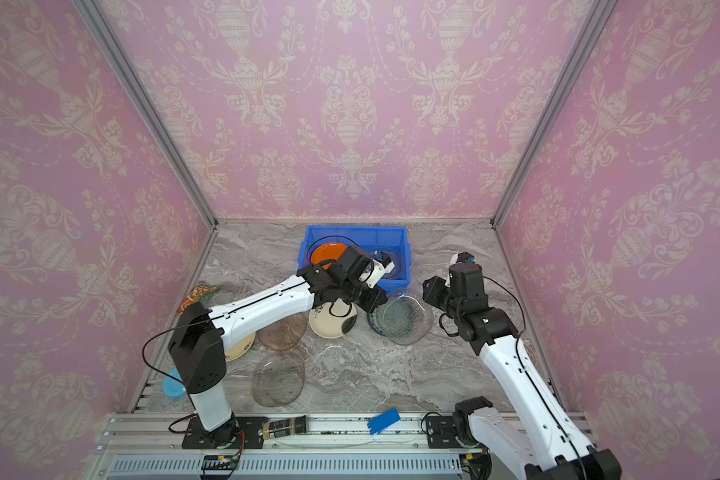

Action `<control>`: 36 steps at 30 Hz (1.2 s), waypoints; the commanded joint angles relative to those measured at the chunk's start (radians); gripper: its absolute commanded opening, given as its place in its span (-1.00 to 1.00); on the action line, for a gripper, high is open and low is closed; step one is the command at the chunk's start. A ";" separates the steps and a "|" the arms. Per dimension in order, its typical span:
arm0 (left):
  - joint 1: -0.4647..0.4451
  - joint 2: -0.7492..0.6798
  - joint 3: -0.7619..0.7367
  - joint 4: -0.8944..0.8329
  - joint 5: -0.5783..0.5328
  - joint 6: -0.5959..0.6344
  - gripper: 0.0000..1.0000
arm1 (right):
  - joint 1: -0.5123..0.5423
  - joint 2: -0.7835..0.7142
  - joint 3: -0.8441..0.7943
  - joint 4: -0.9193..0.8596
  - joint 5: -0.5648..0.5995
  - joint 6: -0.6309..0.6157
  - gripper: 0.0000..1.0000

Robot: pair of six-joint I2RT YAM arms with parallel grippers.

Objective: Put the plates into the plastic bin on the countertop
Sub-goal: 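Lift the glass plate with the left gripper and carry it over the bin, then lower the glass plate into the bin and open the left gripper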

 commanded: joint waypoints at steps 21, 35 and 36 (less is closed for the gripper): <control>0.295 0.367 0.420 0.055 -0.087 -0.262 -1.00 | -0.053 0.491 0.258 0.219 -0.126 0.067 -0.27; 0.307 0.509 0.462 0.066 -0.078 -0.342 -1.00 | -0.073 0.584 0.254 0.264 -0.168 0.083 -0.27; 0.307 0.516 0.461 0.068 -0.081 -0.349 -1.00 | -0.073 0.589 0.256 0.267 -0.171 0.085 -0.27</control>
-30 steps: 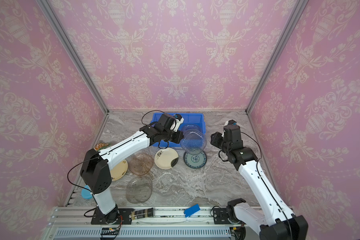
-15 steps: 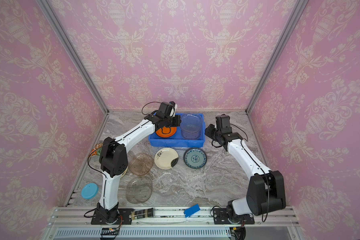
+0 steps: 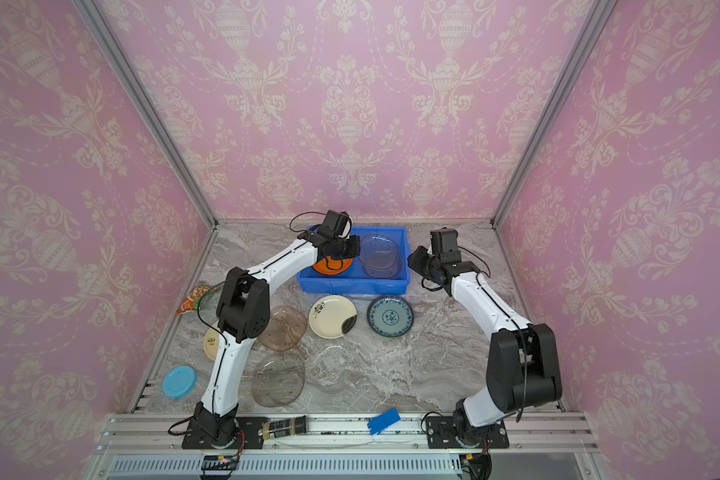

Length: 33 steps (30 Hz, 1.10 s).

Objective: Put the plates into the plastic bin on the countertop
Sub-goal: 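Lower the glass plate into the bin and open the left gripper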

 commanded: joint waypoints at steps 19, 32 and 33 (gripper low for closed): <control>-0.001 0.132 0.086 -0.003 0.020 -0.074 -0.51 | -0.006 0.066 0.017 0.045 -0.052 0.033 -0.26; -0.009 0.064 0.007 0.002 0.000 -0.028 -0.43 | -0.007 0.026 -0.023 0.052 -0.054 0.038 -0.25; -0.009 0.056 -0.002 0.007 0.000 -0.026 -0.43 | -0.006 0.022 -0.027 0.052 -0.055 0.038 -0.26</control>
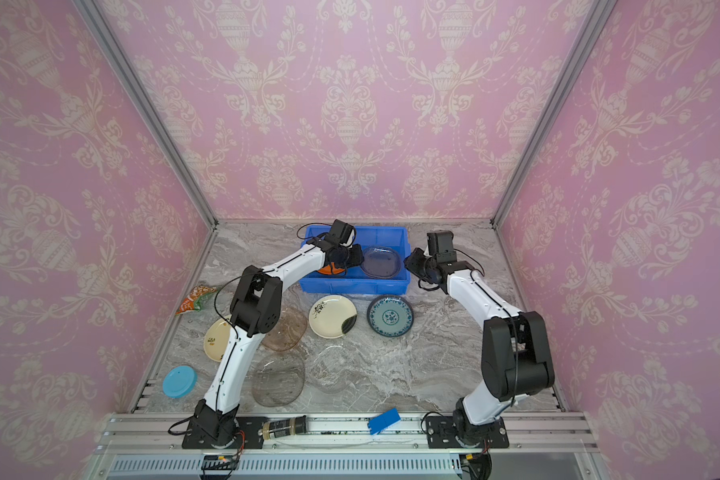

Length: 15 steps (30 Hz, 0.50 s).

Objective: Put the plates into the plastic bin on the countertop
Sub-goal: 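Lower the glass plate into the bin and open the left gripper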

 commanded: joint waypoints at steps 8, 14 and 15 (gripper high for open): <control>-0.034 -0.086 -0.040 0.003 0.006 0.058 -0.46 | -0.006 -0.051 -0.051 0.020 -0.024 0.022 -0.26; -0.041 -0.088 0.013 -0.032 0.000 0.087 -0.45 | -0.007 -0.059 -0.061 0.021 -0.024 0.021 -0.25; -0.041 -0.089 0.020 -0.035 -0.003 0.090 -0.45 | -0.007 -0.062 -0.061 0.021 -0.023 0.021 -0.25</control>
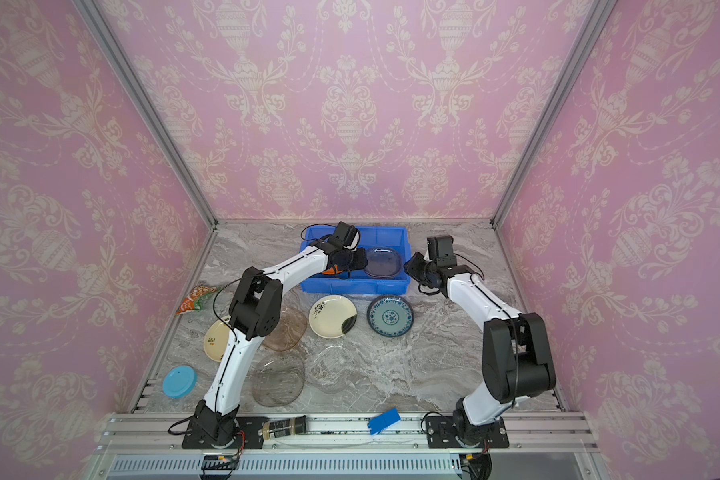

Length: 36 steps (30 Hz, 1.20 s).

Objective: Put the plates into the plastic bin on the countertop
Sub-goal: 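Lower the glass plate into the bin and open the left gripper, then grasp the blue-and-white patterned plate rim with the right gripper and lift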

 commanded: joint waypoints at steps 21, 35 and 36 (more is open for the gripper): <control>-0.008 -0.115 -0.006 -0.014 0.023 0.096 0.16 | -0.007 -0.278 -0.144 -0.192 0.039 -0.064 -0.23; -0.014 0.020 0.077 0.027 0.064 0.104 0.09 | 0.001 -0.349 -0.414 -0.071 -0.039 0.054 -0.30; -0.014 0.039 0.096 0.027 0.071 0.101 0.09 | 0.004 -0.347 -0.418 -0.067 -0.038 0.058 -0.31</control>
